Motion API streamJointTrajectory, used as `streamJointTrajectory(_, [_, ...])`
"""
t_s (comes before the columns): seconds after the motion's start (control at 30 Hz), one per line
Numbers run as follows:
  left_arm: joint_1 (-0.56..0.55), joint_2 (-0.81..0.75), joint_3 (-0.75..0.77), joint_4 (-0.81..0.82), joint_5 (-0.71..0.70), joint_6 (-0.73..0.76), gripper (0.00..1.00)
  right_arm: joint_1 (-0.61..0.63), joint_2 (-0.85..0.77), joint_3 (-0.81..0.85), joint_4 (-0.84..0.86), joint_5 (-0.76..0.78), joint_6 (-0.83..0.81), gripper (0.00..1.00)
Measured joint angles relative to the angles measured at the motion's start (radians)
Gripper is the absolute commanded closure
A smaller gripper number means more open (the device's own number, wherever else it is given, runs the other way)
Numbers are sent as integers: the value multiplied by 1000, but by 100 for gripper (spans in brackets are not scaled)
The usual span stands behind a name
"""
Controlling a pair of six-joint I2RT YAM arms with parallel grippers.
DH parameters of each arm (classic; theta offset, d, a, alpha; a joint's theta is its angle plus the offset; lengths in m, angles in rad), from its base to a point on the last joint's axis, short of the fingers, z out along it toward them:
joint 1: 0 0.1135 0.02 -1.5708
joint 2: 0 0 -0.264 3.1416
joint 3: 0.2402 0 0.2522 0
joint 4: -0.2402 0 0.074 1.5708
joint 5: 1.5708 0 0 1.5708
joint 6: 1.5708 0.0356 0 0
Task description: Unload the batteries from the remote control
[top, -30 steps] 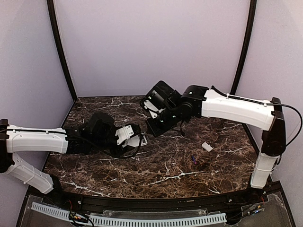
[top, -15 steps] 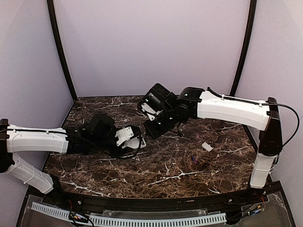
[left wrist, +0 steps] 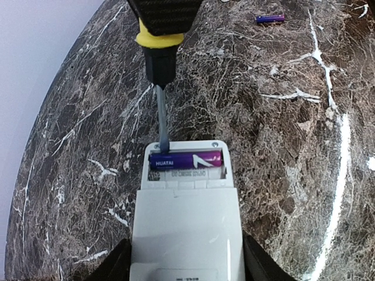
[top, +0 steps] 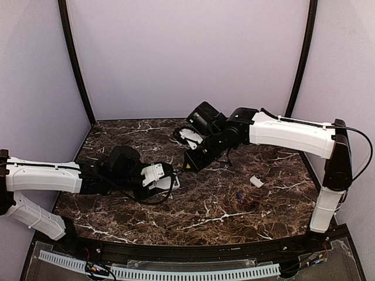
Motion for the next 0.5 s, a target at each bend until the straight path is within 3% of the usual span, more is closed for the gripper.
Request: streamJointTrajectory(0.5, [-10, -69, -43, 78, 46, 77, 100, -87, -158, -183, 118, -203, -15, 100])
